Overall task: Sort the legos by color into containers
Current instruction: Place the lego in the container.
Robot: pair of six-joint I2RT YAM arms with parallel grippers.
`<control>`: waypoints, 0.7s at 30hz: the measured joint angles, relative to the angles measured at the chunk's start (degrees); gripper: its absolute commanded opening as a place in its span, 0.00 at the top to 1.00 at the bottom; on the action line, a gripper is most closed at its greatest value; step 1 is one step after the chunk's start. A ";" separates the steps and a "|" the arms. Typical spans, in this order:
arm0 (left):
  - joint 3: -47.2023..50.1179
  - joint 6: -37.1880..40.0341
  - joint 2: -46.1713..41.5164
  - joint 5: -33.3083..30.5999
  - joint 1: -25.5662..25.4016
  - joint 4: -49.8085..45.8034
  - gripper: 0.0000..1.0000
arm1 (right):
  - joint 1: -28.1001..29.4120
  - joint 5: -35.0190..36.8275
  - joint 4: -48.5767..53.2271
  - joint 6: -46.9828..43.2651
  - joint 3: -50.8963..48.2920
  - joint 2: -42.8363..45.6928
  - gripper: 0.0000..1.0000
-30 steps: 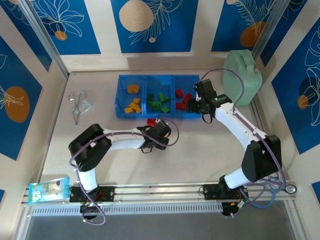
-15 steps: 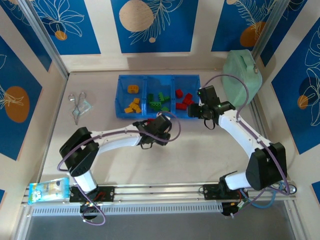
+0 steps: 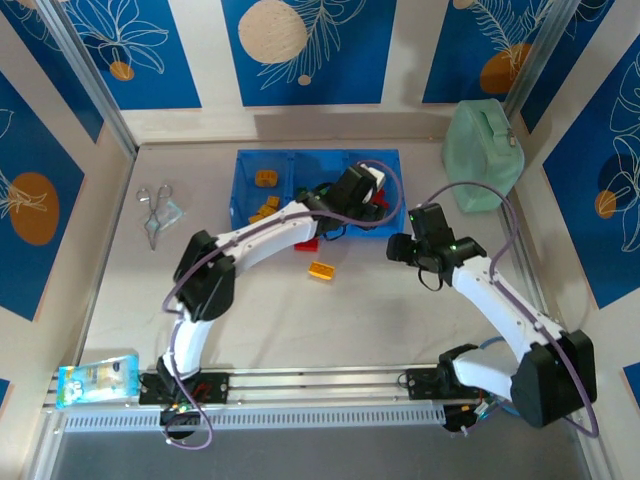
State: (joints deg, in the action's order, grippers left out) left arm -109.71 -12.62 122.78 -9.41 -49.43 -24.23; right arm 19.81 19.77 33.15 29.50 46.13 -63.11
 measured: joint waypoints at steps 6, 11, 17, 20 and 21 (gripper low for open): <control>-8.68 2.80 8.52 0.66 1.64 -1.90 0.59 | 0.33 0.00 0.85 1.25 -1.92 2.93 0.36; -11.56 4.13 10.99 1.03 2.19 -2.62 0.47 | 0.85 -0.02 0.96 1.88 -2.67 4.17 0.37; -12.52 5.27 11.21 1.73 2.56 -3.52 0.31 | 1.75 -0.02 0.94 2.38 -2.78 4.52 0.33; -12.61 5.66 11.13 1.92 2.60 -3.69 0.30 | 2.60 0.09 0.94 2.51 -2.78 4.52 0.32; -12.61 5.68 11.10 1.99 2.60 -3.72 0.30 | 2.95 0.24 0.94 2.51 -2.75 4.52 0.32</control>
State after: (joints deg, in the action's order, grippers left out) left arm -122.32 -6.94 133.88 -7.42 -46.83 -27.94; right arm 22.76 20.01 34.09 32.01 43.38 -58.59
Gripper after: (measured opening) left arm 0.697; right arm 0.674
